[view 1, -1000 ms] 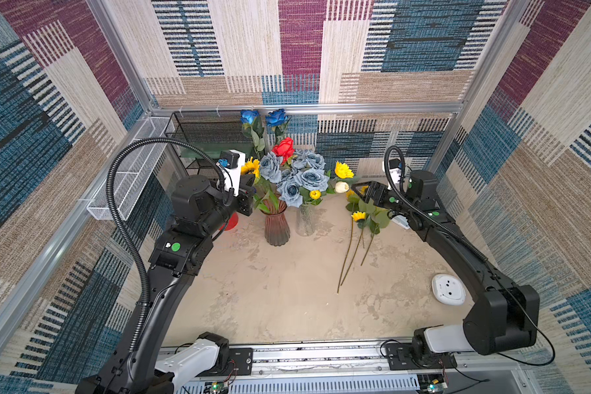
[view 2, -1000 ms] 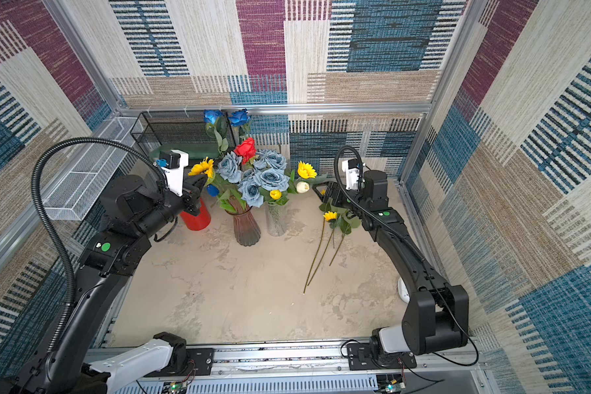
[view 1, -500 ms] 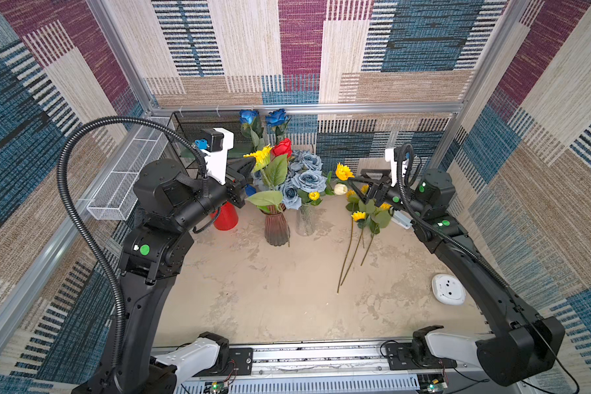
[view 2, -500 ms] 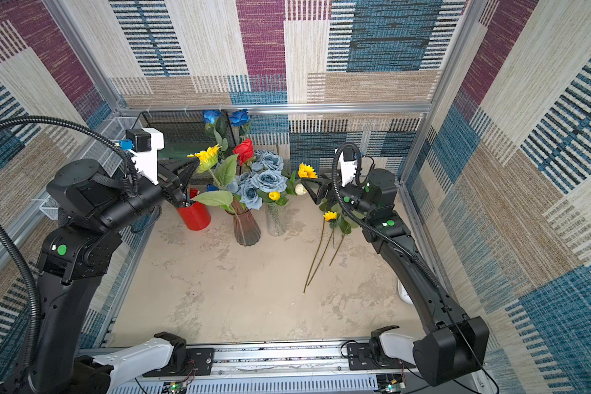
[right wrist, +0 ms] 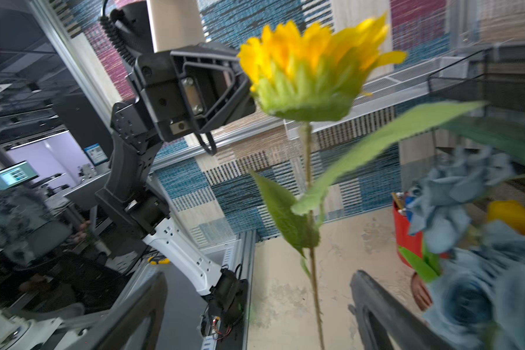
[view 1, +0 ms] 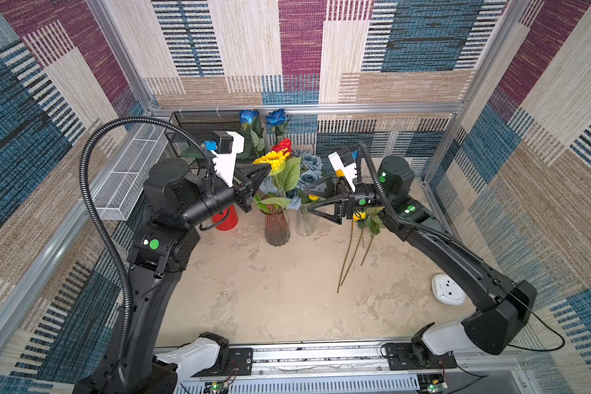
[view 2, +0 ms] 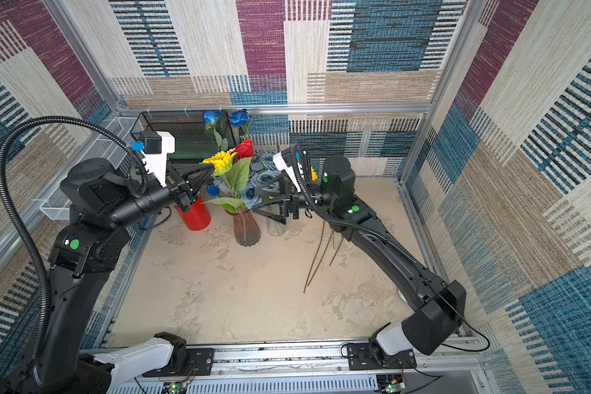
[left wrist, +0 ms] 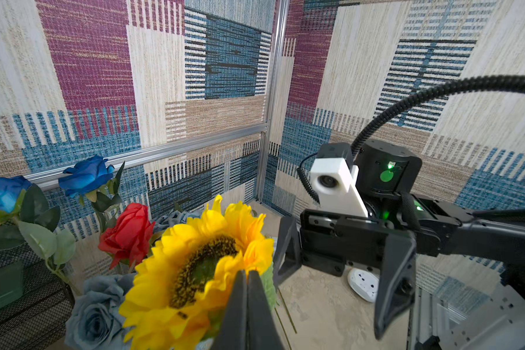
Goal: Pick out yellow flowers from the vase
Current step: Pick up the flower from the vase, then place the flower at the center of the board.
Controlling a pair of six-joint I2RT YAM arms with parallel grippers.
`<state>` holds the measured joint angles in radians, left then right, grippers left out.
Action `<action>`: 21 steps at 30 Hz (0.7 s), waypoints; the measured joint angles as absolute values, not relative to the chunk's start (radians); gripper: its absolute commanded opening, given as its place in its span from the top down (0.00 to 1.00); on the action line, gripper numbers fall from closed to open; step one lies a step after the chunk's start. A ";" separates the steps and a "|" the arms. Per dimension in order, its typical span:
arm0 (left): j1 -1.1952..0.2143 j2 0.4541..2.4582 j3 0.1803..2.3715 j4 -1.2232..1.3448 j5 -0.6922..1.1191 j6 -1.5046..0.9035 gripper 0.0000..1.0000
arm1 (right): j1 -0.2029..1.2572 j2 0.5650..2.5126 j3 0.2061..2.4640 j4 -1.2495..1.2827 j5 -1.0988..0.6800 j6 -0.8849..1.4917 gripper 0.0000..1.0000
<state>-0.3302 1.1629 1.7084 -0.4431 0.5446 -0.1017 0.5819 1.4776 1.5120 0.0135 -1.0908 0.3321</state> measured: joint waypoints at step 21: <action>-0.330 1.172 1.667 -0.299 0.632 -0.189 1.00 | 0.658 1.652 1.645 -0.028 -1.134 0.283 0.43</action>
<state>-0.3302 1.1725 1.6669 -0.2993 0.6319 -0.1890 0.6582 1.6524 1.6451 -0.0277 -1.1343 0.2832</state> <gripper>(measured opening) 0.048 0.616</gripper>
